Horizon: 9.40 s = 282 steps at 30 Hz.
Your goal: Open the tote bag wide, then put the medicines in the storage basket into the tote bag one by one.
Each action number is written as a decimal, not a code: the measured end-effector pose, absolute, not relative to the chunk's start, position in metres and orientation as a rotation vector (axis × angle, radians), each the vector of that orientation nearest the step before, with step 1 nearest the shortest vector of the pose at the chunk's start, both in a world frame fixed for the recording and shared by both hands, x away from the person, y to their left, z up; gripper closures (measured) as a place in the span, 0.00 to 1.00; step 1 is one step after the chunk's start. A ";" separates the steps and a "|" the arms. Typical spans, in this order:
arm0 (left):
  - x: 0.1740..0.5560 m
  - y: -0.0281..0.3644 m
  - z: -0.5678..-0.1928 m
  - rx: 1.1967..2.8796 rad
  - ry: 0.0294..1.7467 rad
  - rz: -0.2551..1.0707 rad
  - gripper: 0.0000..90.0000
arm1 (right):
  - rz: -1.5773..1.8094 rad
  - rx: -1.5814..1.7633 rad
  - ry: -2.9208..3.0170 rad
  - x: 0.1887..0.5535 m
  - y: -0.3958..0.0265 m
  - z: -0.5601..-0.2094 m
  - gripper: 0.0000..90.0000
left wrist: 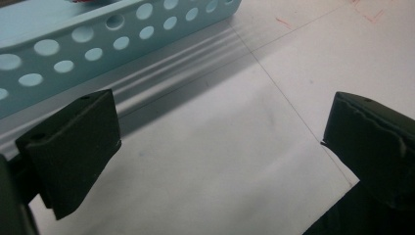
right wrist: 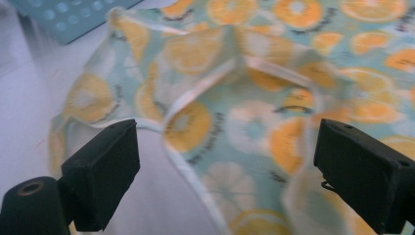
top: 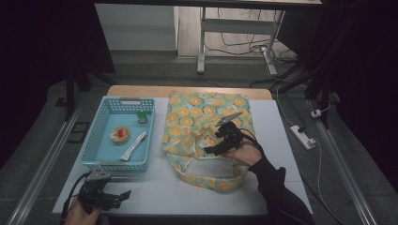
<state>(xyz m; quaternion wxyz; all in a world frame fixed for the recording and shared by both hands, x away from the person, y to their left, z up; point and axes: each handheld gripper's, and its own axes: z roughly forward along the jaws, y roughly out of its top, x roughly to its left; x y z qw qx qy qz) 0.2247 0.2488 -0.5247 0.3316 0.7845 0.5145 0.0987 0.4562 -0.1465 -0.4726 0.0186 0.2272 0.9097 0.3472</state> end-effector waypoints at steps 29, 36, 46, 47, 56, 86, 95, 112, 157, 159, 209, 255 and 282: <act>0.226 0.249 -0.525 2.054 1.342 0.256 0.01 | 0.932 0.523 2.794 0.448 -0.102 -0.499 1.00; 0.225 0.249 -0.525 2.052 1.341 0.255 0.01 | 0.865 0.537 2.811 0.456 -0.104 -0.514 0.89; 0.225 0.249 -0.525 2.054 1.341 0.258 0.01 | 0.851 0.575 2.751 0.454 -0.119 -0.518 0.40; 0.225 0.249 -0.525 2.055 1.341 0.258 0.01 | 0.844 0.574 2.743 0.454 -0.122 -0.518 0.39; 0.225 0.248 -0.525 2.055 1.342 0.258 0.01 | 0.859 0.628 2.682 0.460 -0.144 -0.511 0.35; 0.226 0.248 -0.525 2.060 1.344 0.255 0.01 | 0.877 0.567 2.835 0.461 -0.152 -0.506 1.00; 0.226 0.248 -0.525 2.060 1.345 0.255 0.01 | 0.991 0.606 2.772 0.466 -0.158 -0.488 1.00; 0.227 0.248 -0.525 2.056 1.349 0.252 0.01 | 1.119 0.617 2.666 0.469 -0.161 -0.458 1.00; 0.225 0.253 -0.524 1.996 1.352 0.251 0.00 | 1.380 0.677 2.555 0.477 -0.151 -0.406 1.00; 0.225 0.254 -0.524 1.991 1.353 0.250 0.00 | 1.383 0.674 2.555 0.476 -0.151 -0.406 1.00; 0.230 0.266 -0.481 1.912 1.218 0.274 0.00 | 1.375 0.662 2.554 0.475 -0.154 -0.409 1.00; 0.326 0.281 -0.465 1.940 1.362 0.333 0.00 | 1.374 0.656 2.543 0.475 -0.156 -0.407 1.00; 0.398 0.291 -0.470 1.977 1.458 0.339 0.00 | 1.381 0.655 2.540 0.475 -0.157 -0.406 1.00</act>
